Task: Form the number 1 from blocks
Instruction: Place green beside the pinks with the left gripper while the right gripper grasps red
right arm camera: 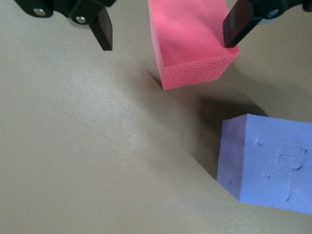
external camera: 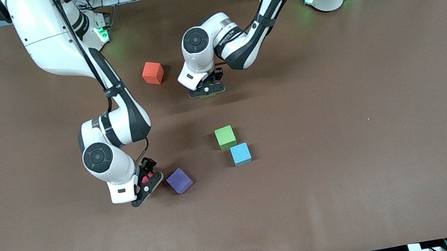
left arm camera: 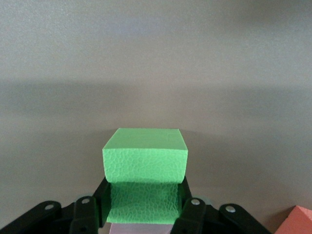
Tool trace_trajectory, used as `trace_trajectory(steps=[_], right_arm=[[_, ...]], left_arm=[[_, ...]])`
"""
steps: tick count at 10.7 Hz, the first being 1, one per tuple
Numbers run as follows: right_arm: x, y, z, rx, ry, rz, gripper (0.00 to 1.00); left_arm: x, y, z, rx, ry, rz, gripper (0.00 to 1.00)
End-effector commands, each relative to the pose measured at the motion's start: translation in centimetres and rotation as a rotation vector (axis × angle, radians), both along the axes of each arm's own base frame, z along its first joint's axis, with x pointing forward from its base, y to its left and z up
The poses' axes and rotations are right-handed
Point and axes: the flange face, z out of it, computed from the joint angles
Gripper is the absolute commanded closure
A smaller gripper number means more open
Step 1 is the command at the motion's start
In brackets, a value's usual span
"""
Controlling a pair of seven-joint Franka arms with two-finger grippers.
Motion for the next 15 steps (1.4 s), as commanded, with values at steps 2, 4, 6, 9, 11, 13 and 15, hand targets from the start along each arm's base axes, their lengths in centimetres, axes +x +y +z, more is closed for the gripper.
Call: trace_trajectory(steps=[2, 4, 6, 9, 11, 13, 15], right_arm=[[0.0, 0.6, 0.4, 0.077, 0.040, 0.006, 0.00], [-0.1, 0.6, 0.9, 0.086, 0.053, 0.015, 0.00], [0.0, 0.6, 1.0, 0.087, 0.052, 0.017, 0.00], [0.1, 0.3, 0.9, 0.084, 0.057, 0.062, 0.00], [0.1, -0.4, 0.2, 0.078, 0.067, 0.096, 0.00], [0.0, -0.3, -0.2, 0.077, 0.070, 0.096, 0.00], [-0.1, -0.6, -0.8, 0.074, 0.073, 0.095, 0.00]], left_arm=[[-0.9, 0.2, -1.0, 0.022, -0.006, 0.007, 0.01], [-0.8, 0.4, -0.9, 0.028, -0.003, 0.009, 0.00], [1.0, 1.5, 1.6, 0.039, -0.007, 0.032, 0.00], [9.4, 7.7, 9.1, 0.006, -0.058, 0.159, 0.00], [14.9, 13.1, 12.1, -0.026, -0.097, 0.194, 0.00], [19.4, 18.7, 12.6, -0.037, -0.120, 0.146, 0.00], [23.0, 23.4, 12.9, -0.050, -0.148, 0.066, 0.00]])
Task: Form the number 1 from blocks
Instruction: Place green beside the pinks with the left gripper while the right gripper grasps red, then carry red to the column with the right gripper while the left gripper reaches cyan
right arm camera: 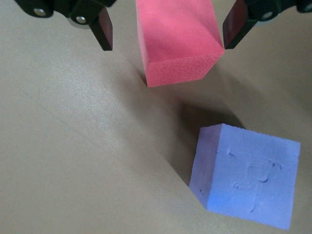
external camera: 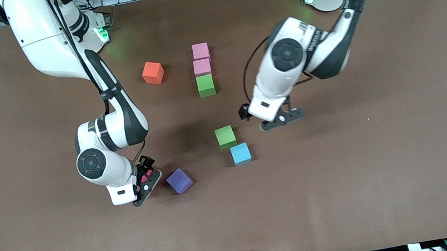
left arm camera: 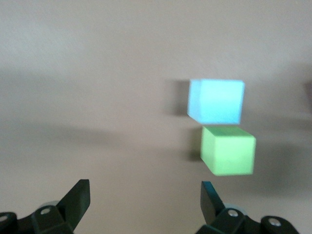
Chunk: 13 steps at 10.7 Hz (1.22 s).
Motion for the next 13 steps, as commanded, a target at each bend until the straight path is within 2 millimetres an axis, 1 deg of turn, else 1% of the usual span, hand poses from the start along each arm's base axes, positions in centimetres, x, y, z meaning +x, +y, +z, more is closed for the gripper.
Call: trace_trajectory(steps=[1, 2, 3, 4, 5, 6, 7, 8, 9, 10, 11, 13], right_arm=[[0.1, -0.5, -0.7, 0.021, 0.008, 0.007, 0.00], [0.1, -0.4, -0.7, 0.021, 0.002, 0.008, 0.00], [-0.1, -0.6, -1.2, 0.018, 0.006, 0.006, 0.00], [-0.4, -0.9, -1.8, 0.016, -0.004, 0.002, 0.11], [-0.6, -0.9, -2.2, 0.036, 0.001, -0.020, 0.87], [-1.0, -1.0, -2.7, 0.068, 0.018, -0.054, 1.00], [-1.2, -0.6, -2.8, 0.073, 0.022, -0.056, 1.00], [-1.5, 0.1, -2.8, 0.073, 0.029, -0.058, 1.00], [-2.0, 1.5, -2.6, 0.072, 0.035, -0.072, 1.00], [-2.8, 3.1, -2.3, 0.069, 0.058, -0.121, 1.00], [-3.7, 5.3, -1.6, 0.066, 0.071, -0.160, 1.00], [-5.5, 8.9, -0.8, 0.056, 0.100, -0.236, 1.00]], left_arm=[[2.5, 4.1, 0.2, 0.018, -0.031, -0.055, 0.00], [3.0, 4.8, -0.1, 0.022, -0.032, -0.055, 0.00], [3.9, 6.0, -0.8, 0.021, -0.031, -0.074, 0.00], [4.5, 6.1, -1.0, 0.016, -0.047, -0.107, 0.00], [5.5, 6.4, -1.0, 0.012, -0.079, -0.136, 0.00], [6.5, 6.6, -1.3, 0.009, -0.095, -0.166, 0.00], [7.0, 5.7, -1.6, 0.000, -0.101, -0.179, 0.00], [7.6, 5.6, -2.3, 0.014, -0.113, -0.167, 0.00], [7.7, 4.7, -2.7, 0.021, -0.130, -0.173, 0.00], [7.7, 4.0, -2.9, 0.024, -0.136, -0.198, 0.00], [7.8, 3.7, -3.2, 0.025, -0.145, -0.210, 0.00], [7.5, 3.2, -3.4, 0.024, -0.168, -0.363, 0.00]])
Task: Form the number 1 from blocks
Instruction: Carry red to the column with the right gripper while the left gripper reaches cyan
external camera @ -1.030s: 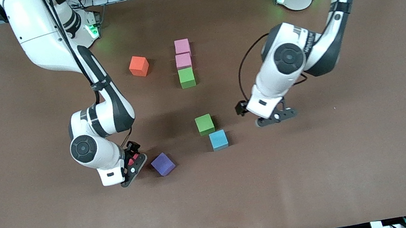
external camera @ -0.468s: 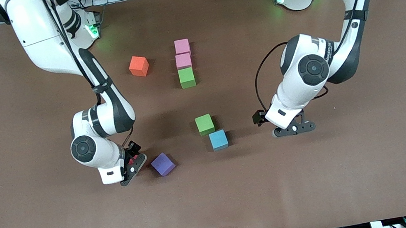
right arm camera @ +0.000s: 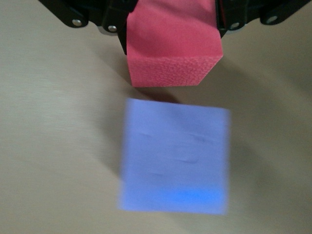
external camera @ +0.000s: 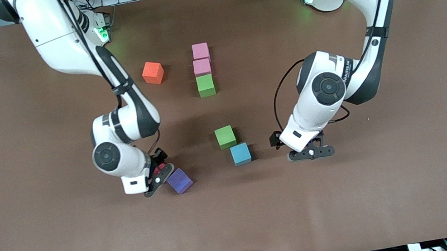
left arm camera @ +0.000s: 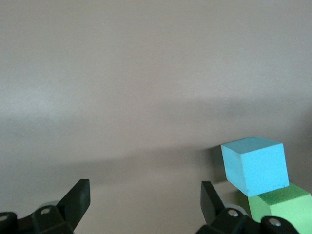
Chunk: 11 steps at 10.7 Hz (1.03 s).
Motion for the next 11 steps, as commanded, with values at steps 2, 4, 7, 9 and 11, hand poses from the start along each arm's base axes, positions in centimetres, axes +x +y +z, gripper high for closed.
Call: trace_trajectory(steps=[2, 4, 7, 9, 11], right_arm=[[-4.3, 6.1, 2.6, -0.005, 0.056, -0.153, 1.00], [-8.3, 9.5, 3.7, -0.021, 0.076, -0.237, 1.00], [-14.4, 14.0, 3.7, -0.050, 0.076, -0.372, 1.00], [-16.4, 14.7, 2.5, -0.047, 0.050, -0.430, 1.00], [-18.0, 15.6, 1.7, -0.040, 0.026, -0.480, 1.00]], left_arm=[[0.5, -0.3, -0.5, 0.009, -0.019, -0.108, 0.00], [0.2, -1.3, -0.8, -0.059, 0.003, -0.064, 0.00], [-0.1, -2.2, -1.3, -0.095, 0.022, -0.027, 0.00], [0.2, -3.6, -1.2, -0.114, 0.014, 0.012, 0.00], [0.0, -5.0, -1.9, -0.127, 0.026, 0.078, 0.00]])
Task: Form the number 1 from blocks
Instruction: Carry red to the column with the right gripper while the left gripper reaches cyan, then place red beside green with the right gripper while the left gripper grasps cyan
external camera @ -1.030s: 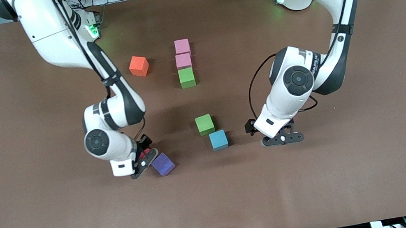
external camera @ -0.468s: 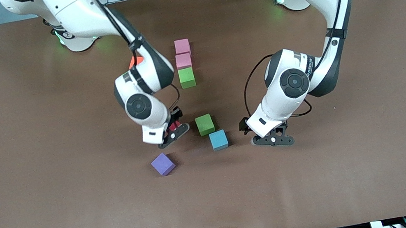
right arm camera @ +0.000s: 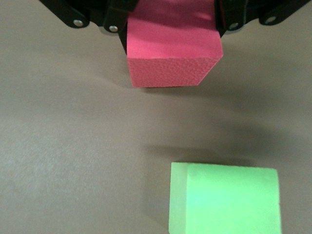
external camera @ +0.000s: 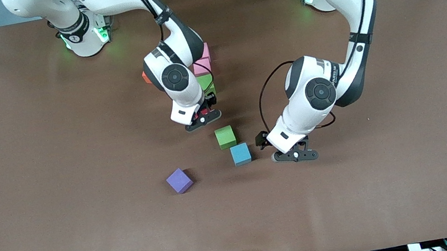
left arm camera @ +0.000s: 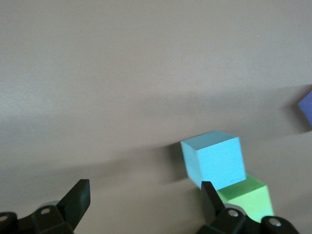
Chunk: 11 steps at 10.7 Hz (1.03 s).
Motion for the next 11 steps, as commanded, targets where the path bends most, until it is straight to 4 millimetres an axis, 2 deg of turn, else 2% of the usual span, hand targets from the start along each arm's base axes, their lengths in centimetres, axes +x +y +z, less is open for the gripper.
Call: trace_trajectory(steps=[1, 2, 4, 8, 11], right_arm=[[-1.8, -0.1, 0.3, 0.003, 0.002, -0.062, 1.00], [-2.0, 0.2, 0.3, 0.004, 0.000, -0.080, 1.00], [-2.4, 0.6, 0.1, 0.003, 0.000, -0.094, 1.00], [-3.9, 2.3, -0.3, 0.009, -0.013, -0.112, 1.00], [-4.4, 2.5, -0.7, 0.002, -0.010, -0.102, 1.00]], left_arm=[[0.3, -2.1, -1.0, -0.009, 0.000, 0.046, 0.00], [0.1, -2.5, -1.4, -0.007, 0.015, 0.084, 0.00], [-1.4, -4.7, -2.6, 0.014, 0.041, 0.172, 0.00], [-2.1, -6.1, -3.3, 0.028, 0.045, 0.207, 0.00], [-2.8, -7.0, -4.2, 0.045, 0.047, 0.204, 0.00]])
